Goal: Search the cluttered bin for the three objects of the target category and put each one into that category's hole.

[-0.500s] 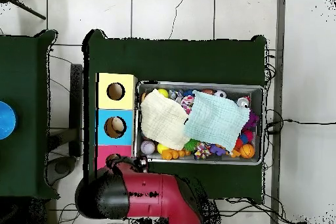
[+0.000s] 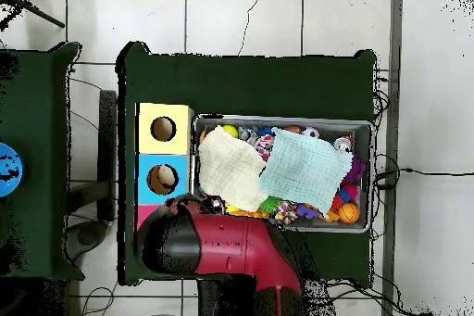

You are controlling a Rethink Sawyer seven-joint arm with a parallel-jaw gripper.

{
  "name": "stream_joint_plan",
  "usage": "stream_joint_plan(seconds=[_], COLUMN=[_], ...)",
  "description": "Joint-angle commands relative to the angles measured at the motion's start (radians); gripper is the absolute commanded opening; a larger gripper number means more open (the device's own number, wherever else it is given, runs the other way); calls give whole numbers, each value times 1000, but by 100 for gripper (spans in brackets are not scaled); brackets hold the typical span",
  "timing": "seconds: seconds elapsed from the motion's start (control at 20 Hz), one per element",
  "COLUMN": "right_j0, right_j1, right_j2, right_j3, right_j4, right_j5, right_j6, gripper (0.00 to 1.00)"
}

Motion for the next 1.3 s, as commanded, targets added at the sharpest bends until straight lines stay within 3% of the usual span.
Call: stream_joint_plan(seconds=[0.05,1.0,1.3], right_j0=[-54,-131,-124], right_j1=[91,162,200], right_j2=[4,56,54], right_j3=[-99,-129,-204], right_j4=[-68,-81,-72], right_j5=[18,-96,-116], right_j6=[79,68,96], gripper=[100,100,100])
